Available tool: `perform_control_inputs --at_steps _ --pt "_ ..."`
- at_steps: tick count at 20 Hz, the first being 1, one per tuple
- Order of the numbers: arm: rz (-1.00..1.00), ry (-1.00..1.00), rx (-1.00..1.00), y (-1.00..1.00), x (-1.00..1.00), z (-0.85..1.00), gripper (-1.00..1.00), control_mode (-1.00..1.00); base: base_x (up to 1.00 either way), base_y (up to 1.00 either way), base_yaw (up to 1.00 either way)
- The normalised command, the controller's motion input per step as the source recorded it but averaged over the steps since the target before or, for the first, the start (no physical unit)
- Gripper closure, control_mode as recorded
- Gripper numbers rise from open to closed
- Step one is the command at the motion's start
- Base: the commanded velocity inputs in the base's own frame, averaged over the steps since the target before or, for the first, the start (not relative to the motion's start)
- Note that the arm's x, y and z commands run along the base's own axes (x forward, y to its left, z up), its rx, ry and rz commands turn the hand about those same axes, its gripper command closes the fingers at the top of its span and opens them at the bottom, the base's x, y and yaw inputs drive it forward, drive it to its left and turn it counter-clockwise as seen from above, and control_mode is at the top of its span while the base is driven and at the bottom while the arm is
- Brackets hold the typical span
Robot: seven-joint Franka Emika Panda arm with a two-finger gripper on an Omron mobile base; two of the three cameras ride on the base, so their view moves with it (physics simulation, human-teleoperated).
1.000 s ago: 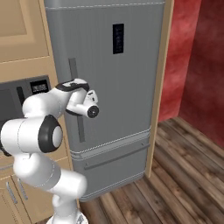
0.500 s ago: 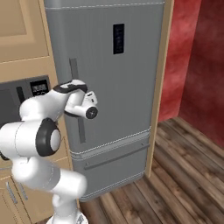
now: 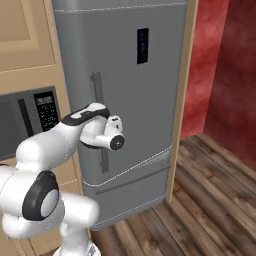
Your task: There is a bowl on the dining counter. Grab a lemon wedge from the fridge and place it in the bowl. Then get the liquor bottle and glass cup from the cabinet and place them next to the bowl.
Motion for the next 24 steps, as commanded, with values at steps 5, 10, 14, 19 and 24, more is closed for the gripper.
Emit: perform_control_inputs --at_steps 5,10,14,19,24 --pt "0.01 0.14 0.17 -0.89 -0.66 0.12 1.0 -1.0 0.0 0.0 0.0" --pt "0.09 0.1 0.18 -1.0 -0.46 0.08 1.0 -1.0 0.0 0.0 0.0" --pt "0.09 0.0 0.12 -0.81 -0.22 0.01 -1.0 -1.0 0.0 0.0 0.0" --pt "0.1 -0.15 -0.22 0.27 -0.45 -0.01 -1.0 -1.0 0.0 0.0 0.0" --pt "0.03 -0.3 -0.24 0.24 -0.6 0.14 -1.0 -1.0 0.0 0.0 0.0"
